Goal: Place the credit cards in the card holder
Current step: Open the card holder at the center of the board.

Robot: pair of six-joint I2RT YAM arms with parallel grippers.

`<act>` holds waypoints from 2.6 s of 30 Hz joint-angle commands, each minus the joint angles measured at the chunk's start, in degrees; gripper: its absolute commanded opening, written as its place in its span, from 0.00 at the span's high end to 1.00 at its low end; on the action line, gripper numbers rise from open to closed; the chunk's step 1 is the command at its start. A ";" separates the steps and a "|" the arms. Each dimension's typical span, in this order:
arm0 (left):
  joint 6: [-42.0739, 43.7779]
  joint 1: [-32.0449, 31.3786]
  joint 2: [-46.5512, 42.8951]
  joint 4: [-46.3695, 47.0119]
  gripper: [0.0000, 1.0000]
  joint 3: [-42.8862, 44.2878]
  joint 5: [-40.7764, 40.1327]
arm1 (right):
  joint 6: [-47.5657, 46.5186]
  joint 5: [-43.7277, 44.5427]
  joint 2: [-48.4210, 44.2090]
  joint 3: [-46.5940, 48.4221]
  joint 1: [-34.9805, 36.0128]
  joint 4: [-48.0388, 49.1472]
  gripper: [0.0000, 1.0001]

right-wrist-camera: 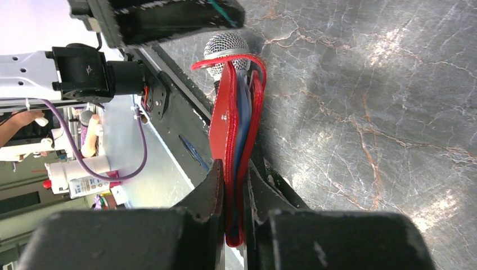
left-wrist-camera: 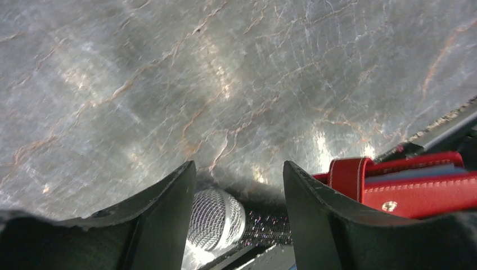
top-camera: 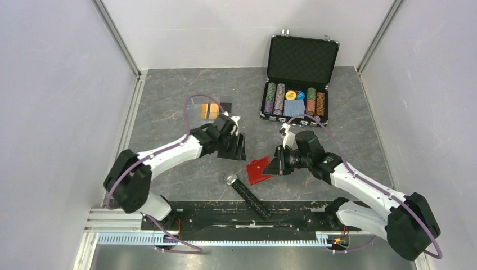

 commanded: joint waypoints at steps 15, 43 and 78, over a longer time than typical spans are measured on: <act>4.01 -2.09 -14.41 7.21 0.28 -5.63 11.96 | -0.38 -3.61 -0.68 2.66 0.27 1.45 1.00; 8.71 -4.80 -3.57 6.95 0.96 0.38 8.98 | -1.67 -4.46 -0.44 2.48 0.25 1.02 1.00; 23.06 -4.79 -10.68 -23.03 0.98 28.08 17.02 | -29.97 3.54 -2.90 24.21 0.26 -9.92 0.02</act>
